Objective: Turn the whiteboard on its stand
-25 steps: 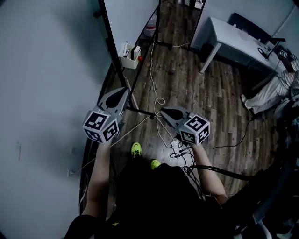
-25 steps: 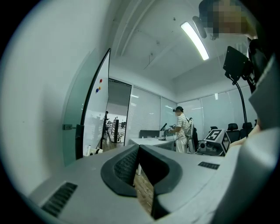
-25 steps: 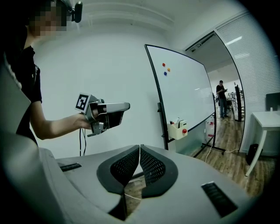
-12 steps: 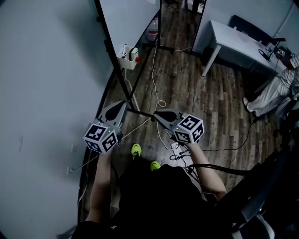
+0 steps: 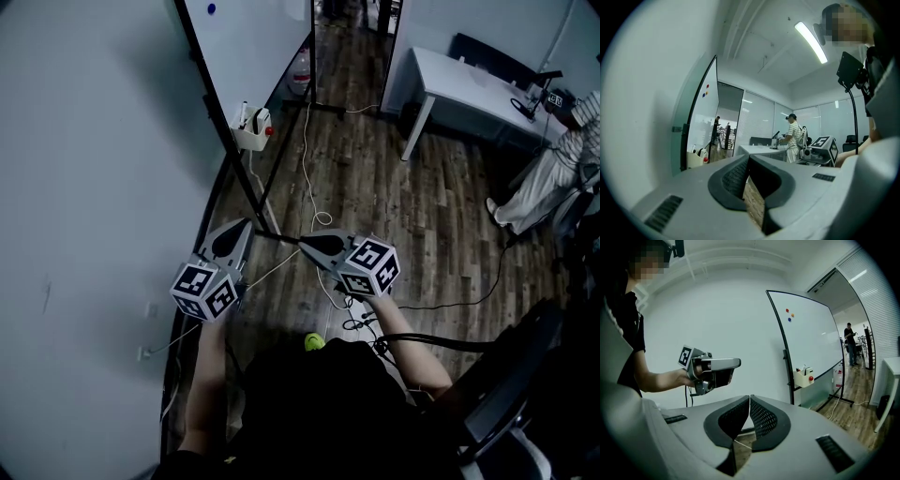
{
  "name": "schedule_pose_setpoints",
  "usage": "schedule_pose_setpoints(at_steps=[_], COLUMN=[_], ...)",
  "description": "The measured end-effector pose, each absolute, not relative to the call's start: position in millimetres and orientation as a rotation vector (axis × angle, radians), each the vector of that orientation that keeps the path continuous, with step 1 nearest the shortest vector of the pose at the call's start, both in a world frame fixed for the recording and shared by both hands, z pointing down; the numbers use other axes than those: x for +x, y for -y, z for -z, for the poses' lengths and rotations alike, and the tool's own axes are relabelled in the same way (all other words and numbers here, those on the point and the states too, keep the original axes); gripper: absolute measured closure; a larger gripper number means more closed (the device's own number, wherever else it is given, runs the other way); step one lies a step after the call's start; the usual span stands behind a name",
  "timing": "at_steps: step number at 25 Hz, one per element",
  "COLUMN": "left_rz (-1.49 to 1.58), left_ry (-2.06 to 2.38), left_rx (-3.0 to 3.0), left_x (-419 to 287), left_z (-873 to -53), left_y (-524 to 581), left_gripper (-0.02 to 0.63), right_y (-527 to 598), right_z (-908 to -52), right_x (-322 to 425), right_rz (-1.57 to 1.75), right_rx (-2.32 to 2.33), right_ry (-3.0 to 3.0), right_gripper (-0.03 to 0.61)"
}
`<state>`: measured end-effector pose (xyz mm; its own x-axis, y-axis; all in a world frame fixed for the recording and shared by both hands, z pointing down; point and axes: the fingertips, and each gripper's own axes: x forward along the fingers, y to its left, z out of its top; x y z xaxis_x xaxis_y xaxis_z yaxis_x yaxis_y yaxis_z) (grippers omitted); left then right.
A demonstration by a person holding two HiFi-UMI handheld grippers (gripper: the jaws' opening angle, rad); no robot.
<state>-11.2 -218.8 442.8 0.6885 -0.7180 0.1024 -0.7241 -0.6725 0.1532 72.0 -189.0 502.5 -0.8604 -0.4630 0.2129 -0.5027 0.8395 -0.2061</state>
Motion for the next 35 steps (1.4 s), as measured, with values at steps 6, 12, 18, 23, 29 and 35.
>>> schedule_pose_setpoints(at_steps=[6,12,18,23,29,35], left_rz=[-0.024,0.021,0.033,0.032,0.02,-0.002], left_ry=[1.107,1.068,1.029,1.031,1.027,1.018], left_rx=[2.711,2.737,2.745,2.749,2.747,2.742], left_x=[-3.6,5.5,11.2,7.7,6.2,12.1], left_z=[-454.0,-452.2,-456.7,-453.1,-454.1,-456.1], left_y=[208.8,188.7,181.7,182.0,180.9,180.0], left_gripper=[0.609,0.609,0.609,0.609,0.609,0.609], right_y=[183.0,166.1,162.3,163.2,161.3,161.9], right_z=[-497.7,-490.5,-489.4,-486.2,-485.1,-484.6], right_x=[64.3,66.1,65.1,62.2,59.3,65.5], right_rz=[-0.378,-0.308,-0.292,-0.287,-0.285,-0.297], right_rx=[0.775,0.773,0.773,0.772,0.764,0.77], right_ry=[2.887,2.87,2.868,2.872,2.878,2.881], right_gripper=[0.552,0.561,0.561,0.561,0.561,0.561])
